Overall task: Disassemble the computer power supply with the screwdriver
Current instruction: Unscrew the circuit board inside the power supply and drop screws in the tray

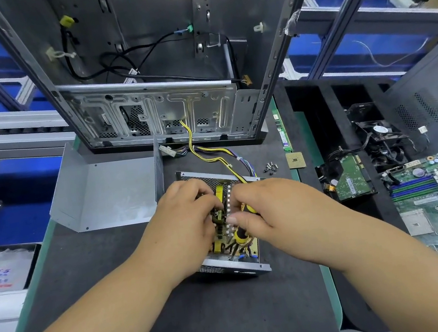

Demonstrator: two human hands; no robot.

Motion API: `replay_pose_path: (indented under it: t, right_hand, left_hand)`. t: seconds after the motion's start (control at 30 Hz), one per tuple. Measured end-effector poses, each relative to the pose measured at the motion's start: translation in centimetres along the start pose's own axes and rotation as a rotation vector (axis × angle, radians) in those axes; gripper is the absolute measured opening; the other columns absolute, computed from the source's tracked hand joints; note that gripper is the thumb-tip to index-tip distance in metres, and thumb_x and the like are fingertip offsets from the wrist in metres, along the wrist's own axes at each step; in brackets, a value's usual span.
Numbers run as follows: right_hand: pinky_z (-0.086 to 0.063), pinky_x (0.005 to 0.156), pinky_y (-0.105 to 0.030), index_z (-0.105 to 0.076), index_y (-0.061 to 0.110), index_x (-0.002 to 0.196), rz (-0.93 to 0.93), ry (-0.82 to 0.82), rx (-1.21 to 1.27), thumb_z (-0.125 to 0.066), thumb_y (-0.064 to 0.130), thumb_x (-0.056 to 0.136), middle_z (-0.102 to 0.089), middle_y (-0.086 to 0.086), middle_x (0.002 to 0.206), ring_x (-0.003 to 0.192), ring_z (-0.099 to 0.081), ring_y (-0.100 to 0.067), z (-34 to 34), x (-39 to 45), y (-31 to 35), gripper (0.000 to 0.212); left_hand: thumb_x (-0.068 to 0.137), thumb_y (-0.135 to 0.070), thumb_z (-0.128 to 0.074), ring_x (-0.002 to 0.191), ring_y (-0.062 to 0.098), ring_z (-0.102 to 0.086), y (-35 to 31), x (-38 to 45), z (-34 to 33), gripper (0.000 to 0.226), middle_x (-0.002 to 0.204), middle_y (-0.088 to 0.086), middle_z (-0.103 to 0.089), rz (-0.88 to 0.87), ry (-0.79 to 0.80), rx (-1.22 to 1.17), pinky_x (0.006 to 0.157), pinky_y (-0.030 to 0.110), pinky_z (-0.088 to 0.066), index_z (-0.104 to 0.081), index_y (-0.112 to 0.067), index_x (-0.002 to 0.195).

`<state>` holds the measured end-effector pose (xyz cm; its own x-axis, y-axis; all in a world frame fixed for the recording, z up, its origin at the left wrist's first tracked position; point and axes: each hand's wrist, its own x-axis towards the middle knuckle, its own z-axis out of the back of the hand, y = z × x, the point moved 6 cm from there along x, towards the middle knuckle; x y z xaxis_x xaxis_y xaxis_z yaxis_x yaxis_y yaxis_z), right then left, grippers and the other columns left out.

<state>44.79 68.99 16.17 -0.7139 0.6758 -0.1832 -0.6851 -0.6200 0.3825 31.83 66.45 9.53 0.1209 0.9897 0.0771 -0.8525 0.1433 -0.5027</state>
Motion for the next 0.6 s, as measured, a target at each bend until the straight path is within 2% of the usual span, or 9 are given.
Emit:
replay_pose_path:
  t: [0.1,0.2,0.27,0.33,0.4,0.5,0.6]
  right_hand:
    - [-0.032,0.071,-0.026,-0.053,0.022,0.108,0.025,0.014,0.093,-0.053,0.032,0.098,-0.054,0.010,0.091,0.082,-0.044,-0.006,-0.04,-0.10,0.19,0.014]
    - [-0.034,0.087,-0.020,-0.055,0.020,0.108,0.017,0.046,0.114,-0.054,0.023,0.093,-0.054,0.005,0.104,0.102,-0.043,-0.011,-0.23,-0.42,0.06,0.015]
    - [-0.036,0.091,-0.028,-0.055,0.020,0.107,0.022,0.031,0.057,-0.052,0.030,0.093,-0.056,0.005,0.102,0.103,-0.046,-0.015,-0.30,-0.56,-0.02,0.017]
    - [-0.038,0.087,-0.031,-0.057,0.024,0.103,0.025,0.014,0.005,-0.044,0.048,0.094,-0.058,0.008,0.091,0.095,-0.049,-0.014,-0.16,-0.53,0.09,0.029]
    - [-0.042,0.083,-0.033,-0.059,0.025,0.102,-0.007,0.030,0.027,-0.038,0.056,0.095,-0.059,0.006,0.085,0.091,-0.051,-0.014,-0.13,-0.39,0.00,0.037]
    - [-0.044,0.084,-0.038,-0.059,0.023,0.104,-0.010,0.048,0.096,-0.046,0.043,0.100,-0.061,0.005,0.091,0.093,-0.052,-0.016,-0.30,-0.25,0.03,0.024]
    - [-0.039,0.085,-0.032,-0.058,0.020,0.106,0.032,0.051,0.100,-0.049,0.032,0.100,-0.059,0.005,0.096,0.095,-0.049,-0.014,-0.53,-0.31,0.24,0.016]
  left_hand:
    - [0.082,-0.006,-0.064,0.113,0.022,-0.045,-0.11,-0.06,0.16,0.027,0.113,-0.006,-0.056,-0.007,-0.011,0.002,0.093,0.037,-0.043,-0.071,-0.021,0.103]
    - [0.082,-0.006,-0.063,0.113,0.021,-0.045,-0.15,-0.08,0.20,0.027,0.113,-0.007,-0.055,-0.011,-0.010,-0.004,0.094,0.036,-0.043,-0.071,-0.022,0.102]
    - [0.083,-0.006,-0.062,0.113,0.020,-0.044,-0.12,-0.08,0.12,0.027,0.114,-0.008,-0.054,-0.011,-0.006,-0.005,0.094,0.036,-0.042,-0.071,-0.023,0.102]
    - [0.083,-0.007,-0.062,0.113,0.020,-0.043,-0.03,-0.06,0.00,0.027,0.114,-0.008,-0.054,-0.004,-0.002,-0.011,0.093,0.036,-0.042,-0.071,-0.023,0.103]
    - [0.083,-0.009,-0.064,0.112,0.020,-0.043,0.07,-0.02,-0.06,0.026,0.114,-0.008,-0.054,0.005,-0.001,-0.012,0.092,0.037,-0.043,-0.071,-0.023,0.104]
    - [0.082,-0.008,-0.063,0.113,0.019,-0.043,0.09,-0.07,-0.02,0.027,0.113,-0.010,-0.054,0.005,-0.007,-0.011,0.093,0.037,-0.043,-0.070,-0.023,0.103]
    - [0.081,-0.007,-0.059,0.113,0.018,-0.042,0.05,-0.09,0.06,0.028,0.113,-0.010,-0.053,0.001,-0.012,-0.011,0.093,0.037,-0.044,-0.069,-0.024,0.101]
